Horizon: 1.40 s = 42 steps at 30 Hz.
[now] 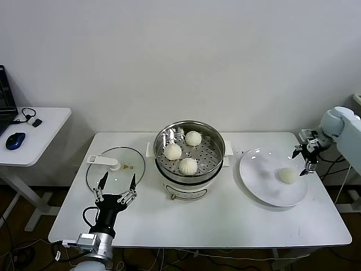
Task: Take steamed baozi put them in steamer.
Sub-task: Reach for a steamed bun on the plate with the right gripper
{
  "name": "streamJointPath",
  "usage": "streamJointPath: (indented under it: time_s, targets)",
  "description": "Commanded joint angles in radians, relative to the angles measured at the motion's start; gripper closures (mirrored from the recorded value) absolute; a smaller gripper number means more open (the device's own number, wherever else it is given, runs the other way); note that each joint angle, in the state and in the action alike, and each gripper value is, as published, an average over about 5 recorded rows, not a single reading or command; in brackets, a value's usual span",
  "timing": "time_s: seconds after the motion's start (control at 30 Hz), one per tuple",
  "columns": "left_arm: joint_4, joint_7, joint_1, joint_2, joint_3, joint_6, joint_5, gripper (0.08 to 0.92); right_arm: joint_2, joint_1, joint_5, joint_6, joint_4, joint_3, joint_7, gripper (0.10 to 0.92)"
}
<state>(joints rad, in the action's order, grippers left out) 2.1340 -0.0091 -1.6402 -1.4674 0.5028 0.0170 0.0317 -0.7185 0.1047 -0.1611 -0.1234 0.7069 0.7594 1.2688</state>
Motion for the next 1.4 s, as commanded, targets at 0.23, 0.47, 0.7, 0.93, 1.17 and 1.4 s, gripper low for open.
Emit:
streamJointPath:
  time_s: [0.23, 0.47, 0.7, 0.93, 1.17, 1.4]
  targets:
    - [-0.002, 0.002, -0.005, 0.0, 0.002, 0.002, 0.001, 0.177, -0.089, -0.12, -0.118, -0.022, -0.11, -0.165, -0.014, 0.203]
    - [-0.004, 0.001, -0.004, -0.002, 0.0, 0.001, 0.0, 0.177, -0.11, -0.128, -0.17, -0.046, -0.153, -0.217, -0.02, 0.203]
    - [-0.008, 0.001, -0.001, -0.004, -0.004, 0.001, -0.002, 0.177, -0.131, -0.14, -0.209, -0.06, -0.179, -0.26, -0.024, 0.203]
    - [-0.007, 0.001, 0.0, -0.003, -0.003, 0.0, -0.002, 0.177, -0.143, -0.142, -0.223, -0.063, -0.187, -0.275, -0.024, 0.203]
    - [-0.008, 0.0, -0.002, -0.005, -0.004, 0.001, -0.002, 0.177, -0.151, -0.137, -0.234, -0.062, -0.196, -0.282, -0.02, 0.203]
    - [-0.009, 0.0, 0.0, -0.006, -0.005, 0.001, -0.002, 0.177, -0.149, -0.144, -0.233, -0.062, -0.192, -0.285, -0.018, 0.32]
